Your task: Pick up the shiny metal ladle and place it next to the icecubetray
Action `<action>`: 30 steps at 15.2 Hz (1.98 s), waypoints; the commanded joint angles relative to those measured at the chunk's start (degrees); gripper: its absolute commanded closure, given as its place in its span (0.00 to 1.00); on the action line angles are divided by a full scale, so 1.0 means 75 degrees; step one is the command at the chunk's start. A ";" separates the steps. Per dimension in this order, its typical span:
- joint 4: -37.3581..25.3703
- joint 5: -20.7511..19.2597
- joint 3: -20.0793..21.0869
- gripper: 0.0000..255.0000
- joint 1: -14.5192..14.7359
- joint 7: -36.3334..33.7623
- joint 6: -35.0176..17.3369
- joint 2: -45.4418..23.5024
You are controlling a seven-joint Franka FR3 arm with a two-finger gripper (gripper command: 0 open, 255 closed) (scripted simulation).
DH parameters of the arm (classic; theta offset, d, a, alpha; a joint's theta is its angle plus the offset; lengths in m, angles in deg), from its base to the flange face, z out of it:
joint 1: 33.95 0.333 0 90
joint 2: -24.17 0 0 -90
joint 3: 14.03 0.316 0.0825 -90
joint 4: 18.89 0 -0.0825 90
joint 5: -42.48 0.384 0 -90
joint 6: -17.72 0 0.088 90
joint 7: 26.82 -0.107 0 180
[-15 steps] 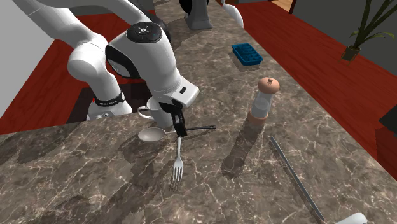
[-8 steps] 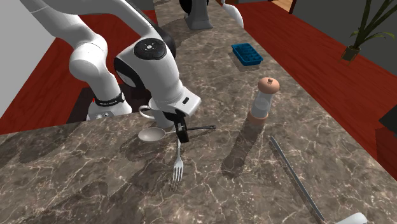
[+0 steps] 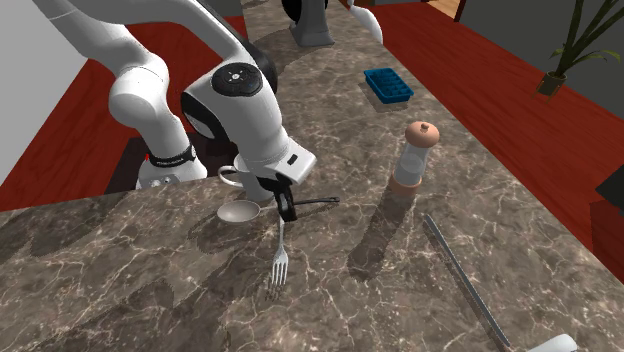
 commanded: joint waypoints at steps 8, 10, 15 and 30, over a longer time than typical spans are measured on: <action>0.0024 -0.0059 0.0047 1.00 -0.0036 -0.0059 0.0027 0.0060; -0.0037 -0.0093 0.0074 1.00 -0.0067 -0.0084 0.0118 0.0100; -0.0253 -0.0452 0.0393 1.00 -0.0322 -0.0433 0.0714 0.0557; -0.1135 -0.0856 0.1109 1.00 -0.0685 -0.1008 0.2415 0.1471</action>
